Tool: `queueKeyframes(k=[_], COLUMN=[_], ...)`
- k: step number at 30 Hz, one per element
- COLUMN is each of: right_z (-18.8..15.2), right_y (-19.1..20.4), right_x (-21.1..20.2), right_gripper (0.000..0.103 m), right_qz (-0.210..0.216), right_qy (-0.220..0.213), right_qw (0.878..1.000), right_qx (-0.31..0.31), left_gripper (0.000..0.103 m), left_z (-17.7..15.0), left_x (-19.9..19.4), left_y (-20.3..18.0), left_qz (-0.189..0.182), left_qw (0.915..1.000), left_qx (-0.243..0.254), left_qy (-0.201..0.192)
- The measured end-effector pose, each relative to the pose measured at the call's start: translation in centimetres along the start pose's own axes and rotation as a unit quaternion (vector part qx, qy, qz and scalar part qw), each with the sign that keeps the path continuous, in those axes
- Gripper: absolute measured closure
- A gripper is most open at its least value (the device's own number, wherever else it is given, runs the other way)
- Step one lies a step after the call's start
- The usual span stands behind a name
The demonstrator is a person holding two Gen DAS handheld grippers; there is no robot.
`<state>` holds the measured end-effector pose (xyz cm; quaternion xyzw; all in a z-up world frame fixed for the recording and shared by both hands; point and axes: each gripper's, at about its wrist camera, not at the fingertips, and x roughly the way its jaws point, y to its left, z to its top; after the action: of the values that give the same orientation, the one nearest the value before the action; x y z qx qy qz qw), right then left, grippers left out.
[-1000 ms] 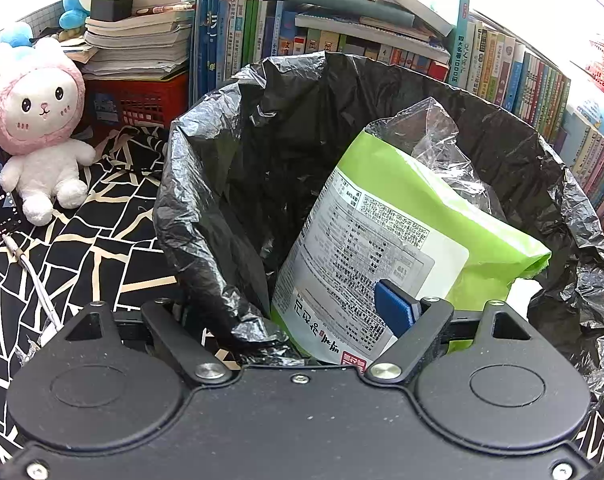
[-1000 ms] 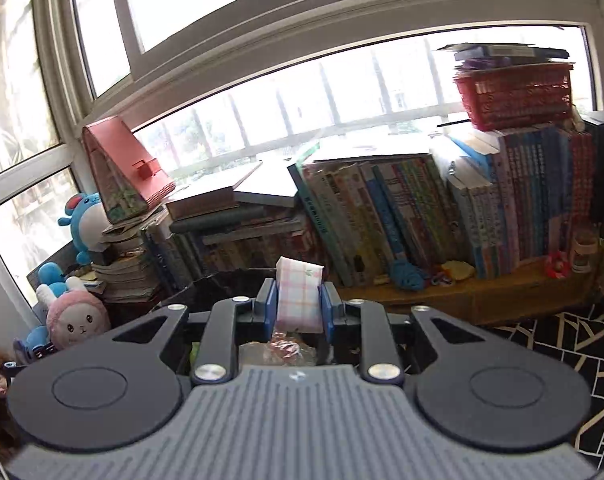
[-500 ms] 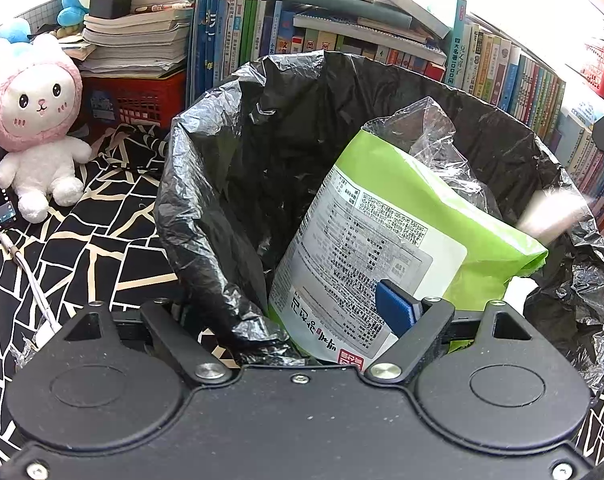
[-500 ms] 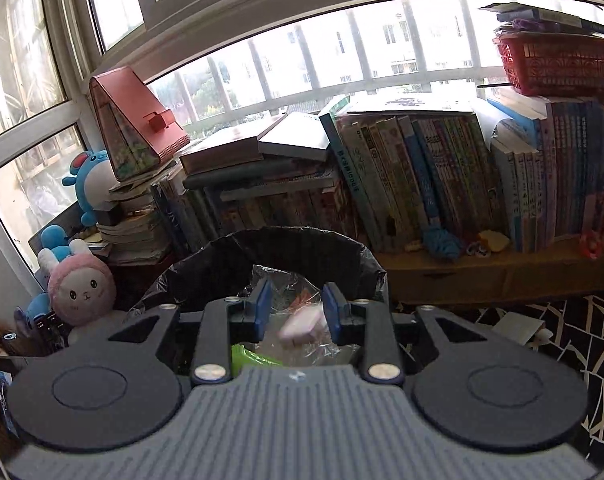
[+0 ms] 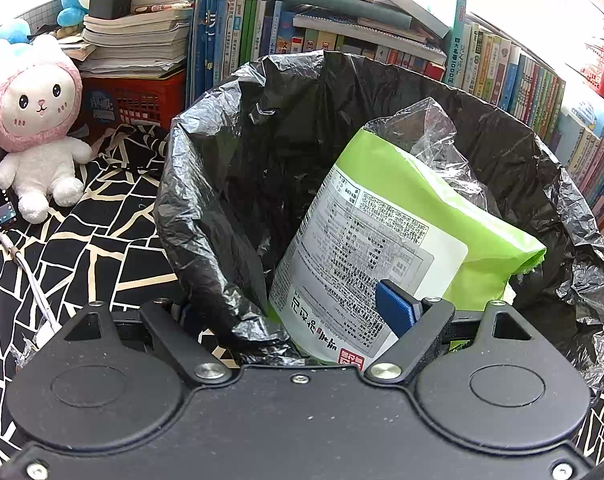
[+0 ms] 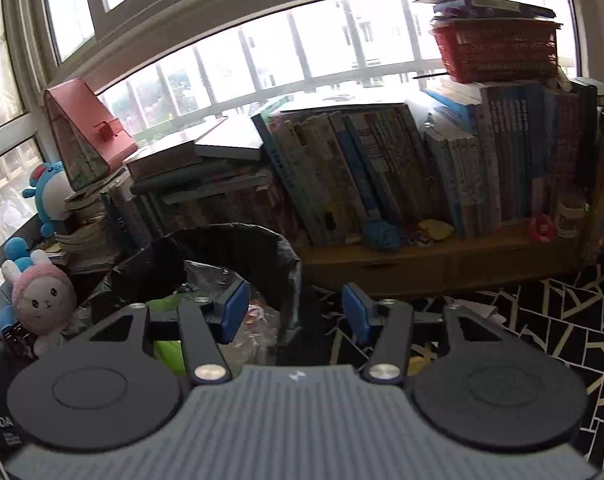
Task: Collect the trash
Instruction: 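Open the right gripper to drop the paper into the bag, then move the right gripper to the orange peel on the mat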
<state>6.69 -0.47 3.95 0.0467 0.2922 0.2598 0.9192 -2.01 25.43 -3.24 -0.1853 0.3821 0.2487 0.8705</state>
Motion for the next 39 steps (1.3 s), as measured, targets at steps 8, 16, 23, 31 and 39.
queueKeyframes(k=[8,16,23,31,39], right_z=[-3.6,-8.5,-10.4,-11.7,-12.6], right_y=[-6.0,-10.0,-9.9,-9.2,-9.9], right_x=[1.9,6.8,9.6,13.1,15.4], right_gripper=[0.032,0.032,0.032,0.032,0.032], right_qz=[-0.083,-0.115,-0.097,-0.110,-0.118], right_qy=[0.042,0.112,0.123,0.134,0.144], right_qw=[0.995,0.986,0.987,0.985,0.982], right_qx=[0.024,0.049,0.037,-0.003,-0.015], left_gripper=[0.019,0.019,0.019,0.019,0.019], left_z=[0.0,0.1,0.1,0.1,0.2], left_x=[0.0,0.1,0.1,0.1,0.1], left_y=[0.0,0.0,0.0,0.0,0.0], left_qz=[0.000,0.002,0.003,0.002,0.002], left_qw=[1.0000,1.0000,1.0000,1.0000,1.0000], left_qx=[0.000,0.000,0.001,0.001,0.000], left_qy=[0.000,0.002,0.003,0.002,0.002])
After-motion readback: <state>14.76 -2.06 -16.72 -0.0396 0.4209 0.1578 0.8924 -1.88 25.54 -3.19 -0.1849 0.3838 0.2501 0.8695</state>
